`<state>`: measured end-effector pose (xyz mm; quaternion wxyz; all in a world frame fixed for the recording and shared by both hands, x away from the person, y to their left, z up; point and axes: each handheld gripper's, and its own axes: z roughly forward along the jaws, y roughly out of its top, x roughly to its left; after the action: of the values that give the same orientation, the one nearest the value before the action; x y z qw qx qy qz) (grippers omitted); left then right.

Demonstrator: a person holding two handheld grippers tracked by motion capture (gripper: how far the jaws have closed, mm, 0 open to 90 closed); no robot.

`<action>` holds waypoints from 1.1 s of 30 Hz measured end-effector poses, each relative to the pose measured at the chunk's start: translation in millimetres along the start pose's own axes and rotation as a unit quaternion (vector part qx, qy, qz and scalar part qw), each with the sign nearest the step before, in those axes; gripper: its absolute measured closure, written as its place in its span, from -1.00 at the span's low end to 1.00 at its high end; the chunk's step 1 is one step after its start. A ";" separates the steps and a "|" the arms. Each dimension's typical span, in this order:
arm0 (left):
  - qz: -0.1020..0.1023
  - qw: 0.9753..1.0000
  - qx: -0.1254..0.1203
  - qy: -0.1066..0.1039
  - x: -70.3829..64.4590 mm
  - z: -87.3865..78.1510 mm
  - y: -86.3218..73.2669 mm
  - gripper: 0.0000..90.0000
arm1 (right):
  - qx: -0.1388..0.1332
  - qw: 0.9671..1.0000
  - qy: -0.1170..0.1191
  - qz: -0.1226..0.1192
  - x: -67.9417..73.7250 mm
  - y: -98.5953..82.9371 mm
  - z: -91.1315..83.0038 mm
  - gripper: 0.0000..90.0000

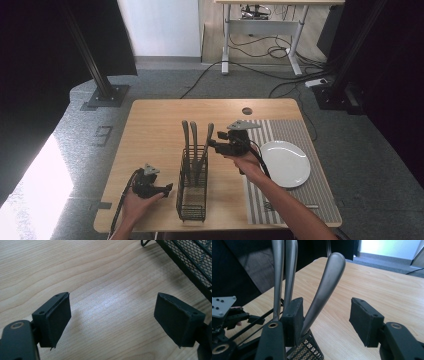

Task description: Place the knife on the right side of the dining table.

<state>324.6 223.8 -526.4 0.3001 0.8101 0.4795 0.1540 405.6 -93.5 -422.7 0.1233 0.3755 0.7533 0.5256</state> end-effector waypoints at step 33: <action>0.002 1.000 0.005 -0.001 0.0 0.4 -0.6 -0.68 | 0.031 0.997 0.052 0.039 -1.0 5.4 29.4 0.58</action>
<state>324.5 223.9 -527.0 0.2961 0.8128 0.4781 0.1518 425.7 -72.7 -430.3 0.0518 0.3805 0.7595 0.5251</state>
